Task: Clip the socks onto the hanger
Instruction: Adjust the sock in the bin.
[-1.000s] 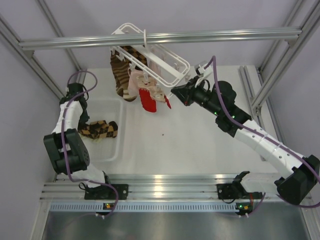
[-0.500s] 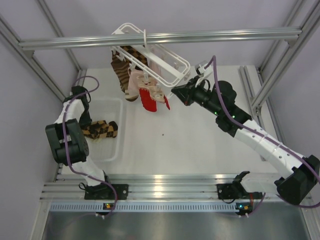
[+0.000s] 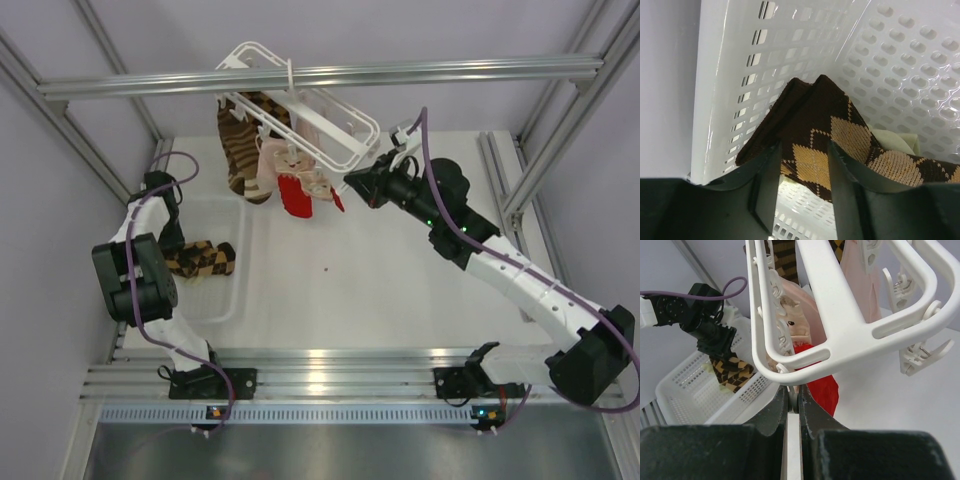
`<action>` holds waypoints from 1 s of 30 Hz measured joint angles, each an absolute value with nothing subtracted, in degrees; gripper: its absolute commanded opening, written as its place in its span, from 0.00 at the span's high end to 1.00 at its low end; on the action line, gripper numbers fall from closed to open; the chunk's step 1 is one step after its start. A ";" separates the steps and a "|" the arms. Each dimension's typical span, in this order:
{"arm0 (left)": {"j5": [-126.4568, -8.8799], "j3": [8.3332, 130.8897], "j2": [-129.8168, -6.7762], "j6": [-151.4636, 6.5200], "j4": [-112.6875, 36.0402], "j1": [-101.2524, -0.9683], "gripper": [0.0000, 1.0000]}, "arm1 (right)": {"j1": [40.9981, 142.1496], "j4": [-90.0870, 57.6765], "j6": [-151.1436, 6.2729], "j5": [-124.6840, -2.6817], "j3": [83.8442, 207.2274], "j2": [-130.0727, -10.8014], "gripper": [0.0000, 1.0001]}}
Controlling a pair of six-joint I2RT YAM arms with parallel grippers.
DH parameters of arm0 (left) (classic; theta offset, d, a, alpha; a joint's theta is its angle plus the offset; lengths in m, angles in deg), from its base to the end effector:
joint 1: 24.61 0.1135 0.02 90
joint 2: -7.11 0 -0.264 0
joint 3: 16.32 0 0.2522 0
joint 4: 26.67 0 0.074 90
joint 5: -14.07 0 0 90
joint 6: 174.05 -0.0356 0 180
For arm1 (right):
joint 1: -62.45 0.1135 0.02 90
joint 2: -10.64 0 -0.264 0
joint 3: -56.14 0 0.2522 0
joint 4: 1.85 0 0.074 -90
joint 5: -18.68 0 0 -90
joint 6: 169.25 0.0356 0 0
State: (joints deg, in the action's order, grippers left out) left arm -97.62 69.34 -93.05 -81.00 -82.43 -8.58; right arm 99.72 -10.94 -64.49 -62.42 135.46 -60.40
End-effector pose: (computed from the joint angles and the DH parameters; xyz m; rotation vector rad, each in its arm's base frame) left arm 0.3298 0.1084 0.2094 -0.5532 2.7317 0.5850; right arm 0.2298 0.1818 0.3980 -0.4442 1.5864 0.8252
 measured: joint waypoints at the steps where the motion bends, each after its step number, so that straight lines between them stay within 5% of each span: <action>1: -97.58 69.32 -93.07 -80.96 -82.36 -8.58 0.56 | 99.72 -10.94 -64.49 -62.42 135.57 -60.56 1.00; 12: -95.13 68.82 -97.01 -81.16 -80.55 -8.54 0.63 | 99.70 -11.71 -64.53 -62.44 136.45 -61.21 1.00; 19: -93.47 68.53 -97.66 -81.16 -79.34 -8.54 0.78 | 99.68 -11.80 -64.55 -62.66 136.45 -61.25 1.00; 24: -92.31 68.53 -98.45 -80.96 -78.58 -8.56 1.00 | 99.68 -11.84 -64.53 -62.68 136.45 -61.25 1.00; 30: -90.61 68.09 -97.42 -80.96 -77.86 -8.54 1.00 | 99.68 -11.84 -64.57 -62.68 136.45 -61.25 1.00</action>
State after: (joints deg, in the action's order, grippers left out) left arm -90.61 68.09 -97.42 -80.96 -77.86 -8.54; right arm 99.68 -11.84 -64.57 -62.68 136.45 -61.25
